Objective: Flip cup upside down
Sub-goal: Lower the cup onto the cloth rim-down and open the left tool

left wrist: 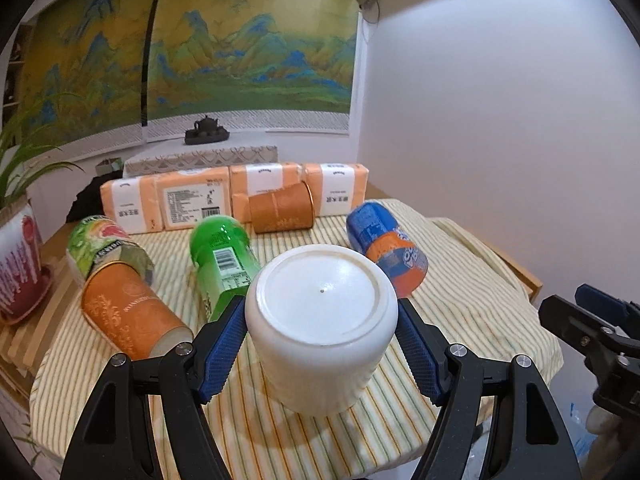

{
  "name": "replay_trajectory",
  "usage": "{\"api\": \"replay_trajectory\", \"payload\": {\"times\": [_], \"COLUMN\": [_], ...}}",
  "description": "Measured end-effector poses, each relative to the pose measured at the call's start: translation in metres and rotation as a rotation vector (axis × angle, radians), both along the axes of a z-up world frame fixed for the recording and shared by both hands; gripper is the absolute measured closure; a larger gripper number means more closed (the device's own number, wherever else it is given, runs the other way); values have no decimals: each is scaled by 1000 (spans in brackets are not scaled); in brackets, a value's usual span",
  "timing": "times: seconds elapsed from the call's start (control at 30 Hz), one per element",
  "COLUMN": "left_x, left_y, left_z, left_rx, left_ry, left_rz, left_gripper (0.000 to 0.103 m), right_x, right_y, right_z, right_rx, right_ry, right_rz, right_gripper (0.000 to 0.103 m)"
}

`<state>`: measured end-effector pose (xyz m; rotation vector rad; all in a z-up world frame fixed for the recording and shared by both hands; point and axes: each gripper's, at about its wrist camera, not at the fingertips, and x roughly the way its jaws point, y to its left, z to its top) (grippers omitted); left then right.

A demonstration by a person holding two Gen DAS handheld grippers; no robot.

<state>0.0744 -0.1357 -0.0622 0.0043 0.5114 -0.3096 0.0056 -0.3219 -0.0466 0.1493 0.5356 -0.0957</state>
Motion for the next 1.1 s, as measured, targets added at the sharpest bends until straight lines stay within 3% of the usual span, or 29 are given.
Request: {"api": "replay_trajectory", "payload": {"times": [0.4, 0.87, 1.03, 1.1], "left_x": [12, 7, 4, 2], "left_y": [9, 3, 5, 6], "left_z": [-4, -3, -2, -1], "left_rx": [-41, 0, -12, -16], "left_ry": [17, 5, 2, -5], "left_rz": [0, -12, -17, -16], "left_gripper": [27, 26, 9, 6], "right_x": [5, 7, 7, 7], "right_y": [9, 12, 13, 14], "right_z": [2, 3, 3, 4], "right_rx": [-22, -23, -23, -25], "right_ry": [6, 9, 7, 7], "right_rz": [7, 17, 16, 16], "right_gripper": [26, 26, 26, 26]}}
